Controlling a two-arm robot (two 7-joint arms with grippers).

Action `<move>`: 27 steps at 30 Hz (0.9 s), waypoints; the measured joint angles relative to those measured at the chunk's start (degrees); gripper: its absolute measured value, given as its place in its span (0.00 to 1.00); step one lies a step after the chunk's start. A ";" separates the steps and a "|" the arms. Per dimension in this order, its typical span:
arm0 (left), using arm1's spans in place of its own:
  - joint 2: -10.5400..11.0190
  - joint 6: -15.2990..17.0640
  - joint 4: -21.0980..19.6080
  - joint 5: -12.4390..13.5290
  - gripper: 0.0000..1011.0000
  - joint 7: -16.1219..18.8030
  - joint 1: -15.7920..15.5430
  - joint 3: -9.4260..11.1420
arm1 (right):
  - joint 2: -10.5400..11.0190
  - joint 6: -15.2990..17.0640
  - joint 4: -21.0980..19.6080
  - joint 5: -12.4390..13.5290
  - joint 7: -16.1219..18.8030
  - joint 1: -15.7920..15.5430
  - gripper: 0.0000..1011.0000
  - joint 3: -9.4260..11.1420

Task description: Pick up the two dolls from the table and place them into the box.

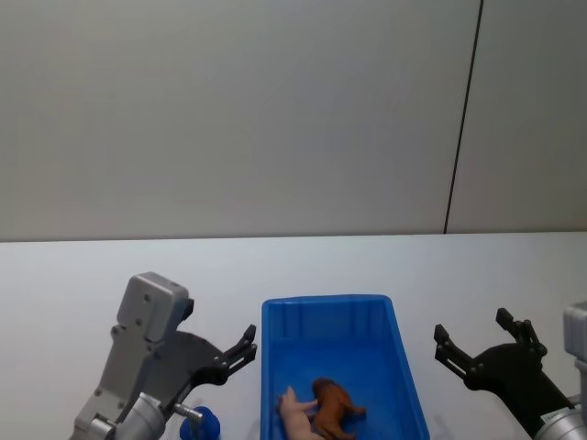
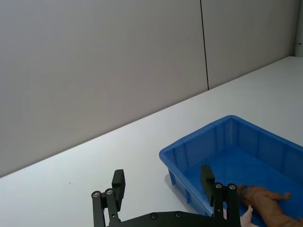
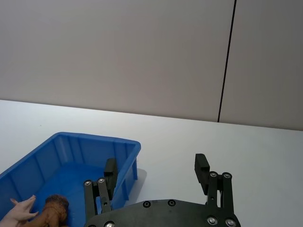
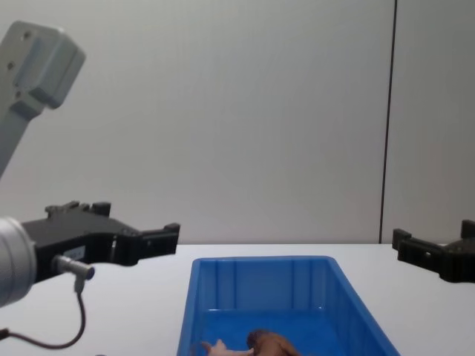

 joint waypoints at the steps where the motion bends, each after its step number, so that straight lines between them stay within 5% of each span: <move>1: 0.18 0.15 -0.12 -0.41 0.99 0.01 0.21 -0.11 | 0.00 0.00 0.00 0.00 0.00 0.00 0.99 0.00; 27: 1.96 3.16 0.38 -8.10 0.99 -0.25 3.94 -1.60 | 0.00 0.01 -0.02 0.00 -0.06 -0.03 0.99 -0.01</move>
